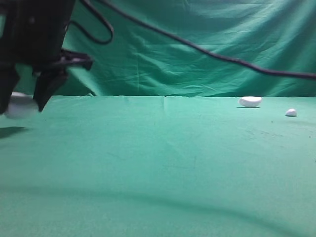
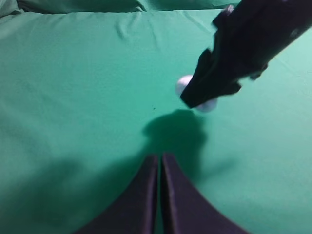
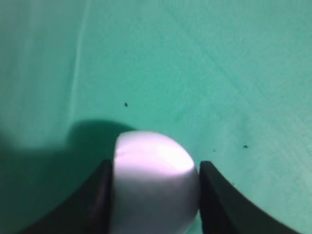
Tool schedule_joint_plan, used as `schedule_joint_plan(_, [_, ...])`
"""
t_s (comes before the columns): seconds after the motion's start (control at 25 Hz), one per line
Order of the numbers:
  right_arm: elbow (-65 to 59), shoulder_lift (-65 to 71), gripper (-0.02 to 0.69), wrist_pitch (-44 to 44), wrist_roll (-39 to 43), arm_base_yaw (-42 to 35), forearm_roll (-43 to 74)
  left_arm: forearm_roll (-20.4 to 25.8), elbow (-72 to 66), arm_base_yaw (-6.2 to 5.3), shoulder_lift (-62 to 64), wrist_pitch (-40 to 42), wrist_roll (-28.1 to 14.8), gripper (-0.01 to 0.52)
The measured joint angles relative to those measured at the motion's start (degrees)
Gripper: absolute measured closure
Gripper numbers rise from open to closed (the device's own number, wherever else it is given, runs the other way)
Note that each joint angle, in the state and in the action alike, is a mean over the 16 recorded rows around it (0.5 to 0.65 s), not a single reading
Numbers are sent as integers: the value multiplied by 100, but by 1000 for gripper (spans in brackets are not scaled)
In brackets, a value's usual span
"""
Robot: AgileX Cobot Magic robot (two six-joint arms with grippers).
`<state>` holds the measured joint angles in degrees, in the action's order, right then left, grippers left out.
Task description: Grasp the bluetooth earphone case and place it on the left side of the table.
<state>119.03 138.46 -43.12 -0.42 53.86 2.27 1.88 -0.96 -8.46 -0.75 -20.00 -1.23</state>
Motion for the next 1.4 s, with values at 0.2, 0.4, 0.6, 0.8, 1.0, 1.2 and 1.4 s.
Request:
schedule_joint_plan(0.2, [206, -156, 168, -397, 152, 4, -3, 0, 0, 0, 0, 0, 0, 514])
schedule_joint_plan(0.4, [592, -575, 250, -1255, 368, 3, 9, 0, 0, 0, 0, 0, 0, 514])
schedule_joint_plan(0.6, [936, -1232, 439, -2138, 548, -15, 35, 0, 0, 0, 0, 0, 0, 514])
schedule_joint_plan(0.8, [858, -2078, 615, -2746, 613, -73, 148, 0, 0, 0, 0, 0, 0, 514])
schedule_joint_plan(1.0, [128, -3013, 665, -2885, 574, -213, 302, 0, 0, 0, 0, 0, 0, 514])
schedule_joint_plan(1.2, [-1100, -4038, 665, -2885, 614, -476, 457, 0, 0, 0, 0, 0, 0, 514])
schedule_joint_plan(1.4, [-2584, -5116, 665, -2690, 705, -799, 552, 0, 0, 0, 0, 0, 0, 514])
